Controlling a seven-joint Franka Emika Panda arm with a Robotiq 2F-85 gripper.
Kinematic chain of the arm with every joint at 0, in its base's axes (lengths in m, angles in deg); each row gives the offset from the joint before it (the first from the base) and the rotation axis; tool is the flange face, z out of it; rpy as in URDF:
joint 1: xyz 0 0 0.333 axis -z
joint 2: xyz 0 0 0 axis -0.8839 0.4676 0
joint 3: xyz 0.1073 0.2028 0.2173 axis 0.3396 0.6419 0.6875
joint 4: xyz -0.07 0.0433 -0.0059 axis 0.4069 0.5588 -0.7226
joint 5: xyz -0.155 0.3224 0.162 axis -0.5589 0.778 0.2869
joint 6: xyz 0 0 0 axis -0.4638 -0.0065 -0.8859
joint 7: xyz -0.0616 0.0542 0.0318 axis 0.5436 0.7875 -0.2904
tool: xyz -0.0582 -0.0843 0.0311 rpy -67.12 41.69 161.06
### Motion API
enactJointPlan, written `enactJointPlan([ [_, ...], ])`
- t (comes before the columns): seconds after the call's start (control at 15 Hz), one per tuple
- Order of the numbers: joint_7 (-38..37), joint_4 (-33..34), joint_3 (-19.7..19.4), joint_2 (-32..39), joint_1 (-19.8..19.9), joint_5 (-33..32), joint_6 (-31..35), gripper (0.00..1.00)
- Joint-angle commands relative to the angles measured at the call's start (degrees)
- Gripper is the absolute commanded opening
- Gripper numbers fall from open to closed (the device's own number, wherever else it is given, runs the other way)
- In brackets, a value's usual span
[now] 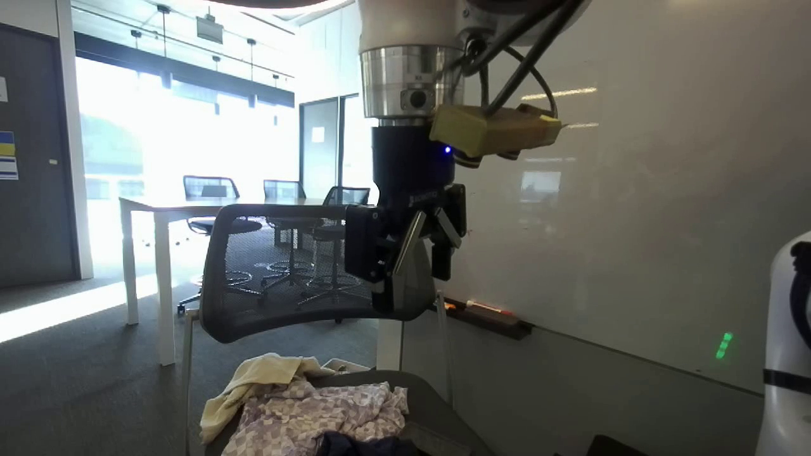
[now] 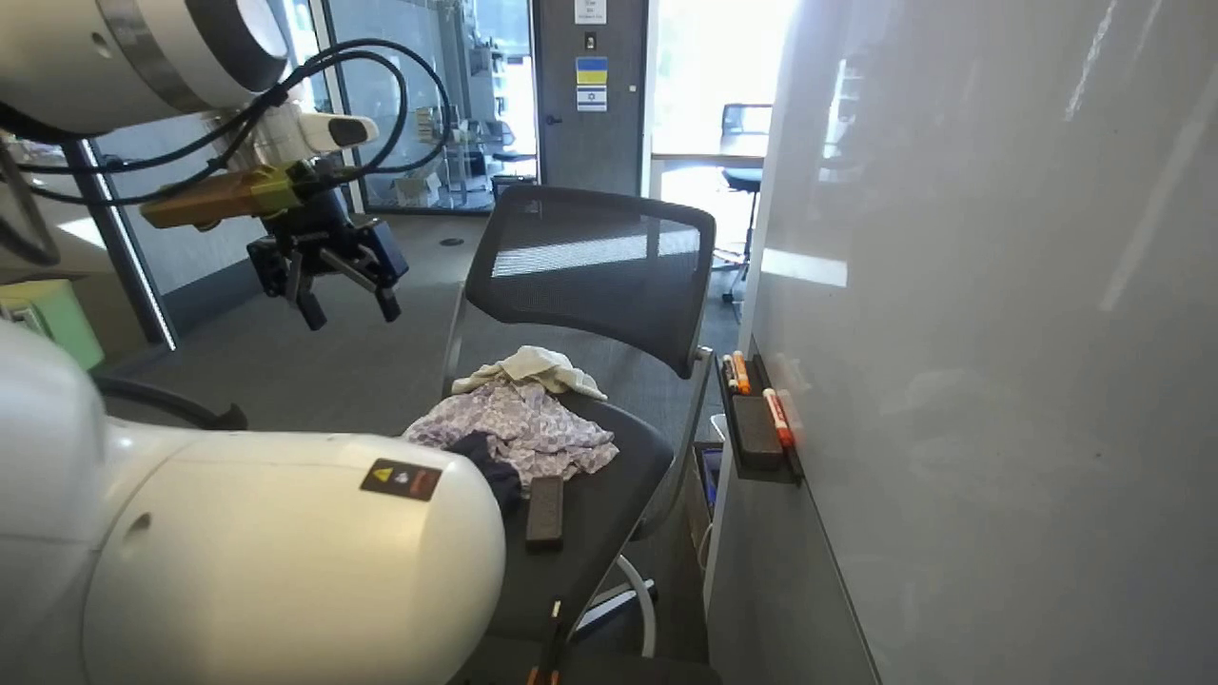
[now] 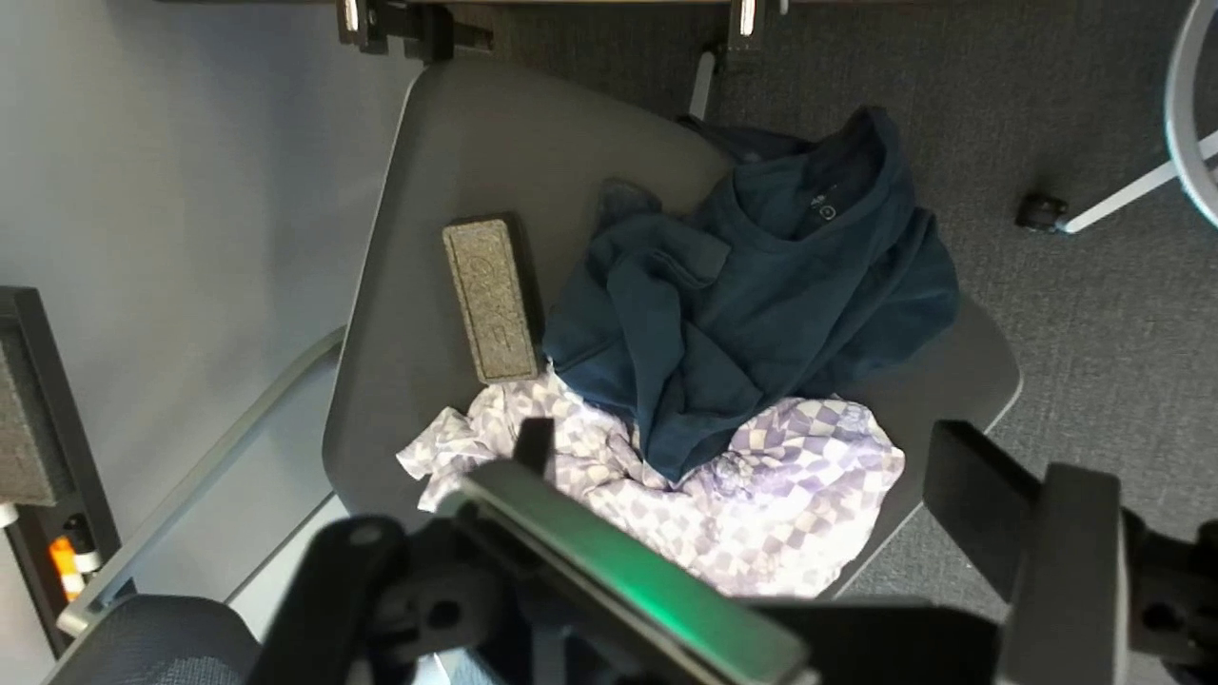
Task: Move the chair slightly to the left and move the clothing from the seat pad onto the lumbar support pad
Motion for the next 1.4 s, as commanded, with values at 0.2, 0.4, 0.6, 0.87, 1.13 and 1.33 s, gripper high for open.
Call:
enactJointPlan([
  [0.2, -5.1, 1.4, -1.5, 2.2, 5.5, -9.2, 2.9, 1.0],
  [0.4, -3.8, 2.4, -3.3, 2.4, 7.8, -15.8, 3.5, 1.0],
  [0.6, 0.2, 3.3, -7.6, 4.1, 9.5, -19.8, 6.3, 1.0],
  [0.87, 13.8, 3.9, -14.9, 6.3, 9.8, -23.8, 11.5, 1.0],
  [1.13, 23.3, 5.6, -19.9, 11.1, 11.3, -27.1, 18.3, 1.0],
  [1.33, 26.4, 8.2, -22.4, 16.1, 12.6, -27.8, 22.4, 1.0],
])
